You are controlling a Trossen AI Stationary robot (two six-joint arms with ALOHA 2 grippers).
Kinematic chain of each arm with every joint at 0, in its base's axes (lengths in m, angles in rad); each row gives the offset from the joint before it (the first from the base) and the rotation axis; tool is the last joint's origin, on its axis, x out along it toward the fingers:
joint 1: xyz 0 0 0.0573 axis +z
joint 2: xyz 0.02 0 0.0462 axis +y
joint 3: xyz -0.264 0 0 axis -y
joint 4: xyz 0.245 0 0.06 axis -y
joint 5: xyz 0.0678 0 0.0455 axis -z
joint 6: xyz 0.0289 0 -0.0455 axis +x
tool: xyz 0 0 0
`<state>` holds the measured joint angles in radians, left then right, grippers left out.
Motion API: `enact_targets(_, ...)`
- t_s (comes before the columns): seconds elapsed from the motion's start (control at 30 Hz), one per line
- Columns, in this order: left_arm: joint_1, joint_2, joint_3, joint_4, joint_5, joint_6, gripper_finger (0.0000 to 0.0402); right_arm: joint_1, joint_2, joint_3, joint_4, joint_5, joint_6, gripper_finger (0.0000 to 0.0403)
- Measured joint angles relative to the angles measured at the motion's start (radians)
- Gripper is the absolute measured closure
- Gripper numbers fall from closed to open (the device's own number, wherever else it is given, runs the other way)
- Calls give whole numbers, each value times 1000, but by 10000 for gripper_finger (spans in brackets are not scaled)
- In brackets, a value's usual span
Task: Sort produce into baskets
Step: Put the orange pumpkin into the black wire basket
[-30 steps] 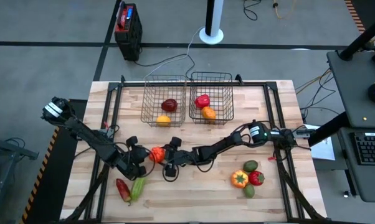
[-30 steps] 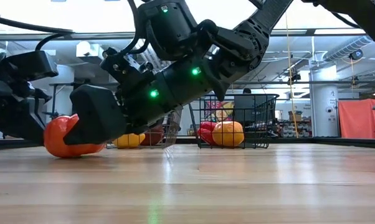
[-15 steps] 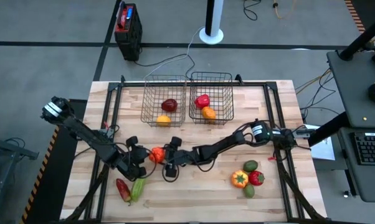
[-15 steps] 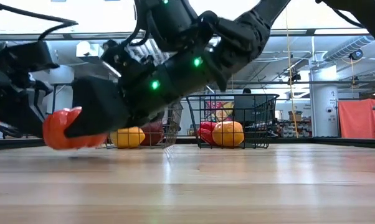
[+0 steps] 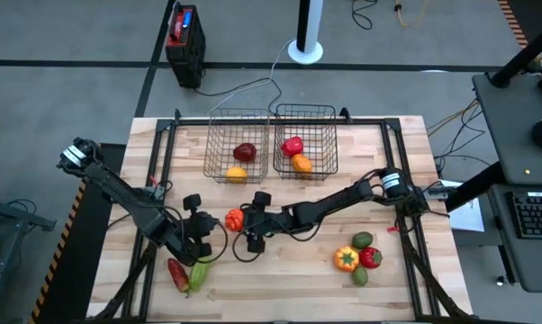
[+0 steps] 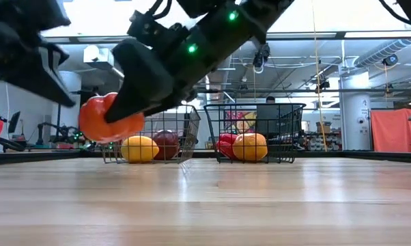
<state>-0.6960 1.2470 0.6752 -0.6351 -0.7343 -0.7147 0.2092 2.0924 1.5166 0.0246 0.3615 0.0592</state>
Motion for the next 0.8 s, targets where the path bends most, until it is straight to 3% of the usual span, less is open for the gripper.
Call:
enact_targets(0.27,-8,-17,71,-82,-38,26,401,-1,-121,0,-160,5,-27,101)
enact_targets(0.43,-13,-19,113,-83,-123,24,402,-20,-237,0,-279,50,-33,101)
enact_targets(0.6,-17,-19,152,-82,-198,41,402,-98,-331,0,-432,112,-23,101)
enact_targets(0.8,-17,-7,163,-73,-206,31,402,-253,-406,0,-553,113,64,101)
